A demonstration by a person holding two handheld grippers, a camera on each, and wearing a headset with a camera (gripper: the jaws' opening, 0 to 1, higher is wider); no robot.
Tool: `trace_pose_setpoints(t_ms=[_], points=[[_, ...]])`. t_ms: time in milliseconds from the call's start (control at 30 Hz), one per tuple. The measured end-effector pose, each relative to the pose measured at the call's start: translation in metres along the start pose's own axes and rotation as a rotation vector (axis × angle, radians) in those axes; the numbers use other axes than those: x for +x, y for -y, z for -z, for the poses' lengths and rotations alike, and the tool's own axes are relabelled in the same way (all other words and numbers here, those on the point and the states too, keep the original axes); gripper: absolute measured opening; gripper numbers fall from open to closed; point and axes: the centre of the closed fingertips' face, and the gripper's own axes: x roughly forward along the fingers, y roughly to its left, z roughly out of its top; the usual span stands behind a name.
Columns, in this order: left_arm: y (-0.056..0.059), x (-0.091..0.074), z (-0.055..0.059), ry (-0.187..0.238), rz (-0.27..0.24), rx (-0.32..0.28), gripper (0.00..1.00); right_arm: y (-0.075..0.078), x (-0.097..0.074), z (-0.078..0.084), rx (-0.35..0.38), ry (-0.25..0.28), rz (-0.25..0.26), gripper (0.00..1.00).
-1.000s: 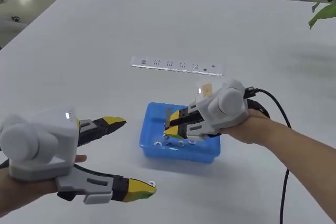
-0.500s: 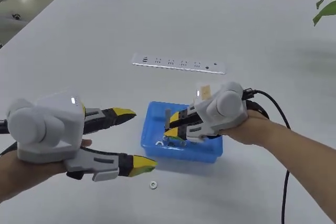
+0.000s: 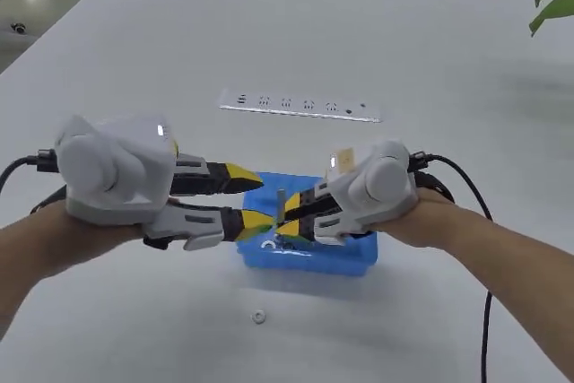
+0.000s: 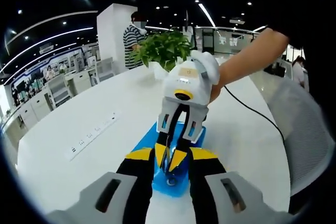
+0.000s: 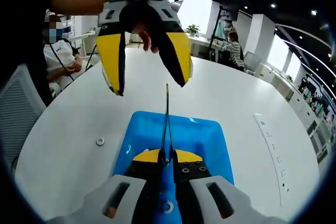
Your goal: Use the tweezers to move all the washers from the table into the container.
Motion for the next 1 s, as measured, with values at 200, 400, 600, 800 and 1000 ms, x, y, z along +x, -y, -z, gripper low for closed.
trace_pose_setpoints(t_ms=[200,400,600,800,1000], points=[[-0.001,0.008,0.003,-0.019,0.016,0.039,0.2,0.0,0.001,0.001,-0.008,0.001,-0.006,0.09],[-0.001,0.014,0.005,-0.029,0.037,0.057,0.15,0.0,0.001,0.001,-0.015,0.002,-0.01,0.09],[-0.001,0.019,0.006,-0.038,0.055,0.074,0.1,-0.001,0.002,0.001,-0.032,-0.001,-0.02,0.09],[0.0,0.022,0.005,-0.038,0.067,0.078,0.07,-0.002,0.002,0.001,-0.042,-0.005,-0.024,0.1],[0.0,0.023,0.005,-0.042,0.072,0.101,0.06,-0.001,0.001,0.001,-0.045,-0.009,-0.019,0.11]])
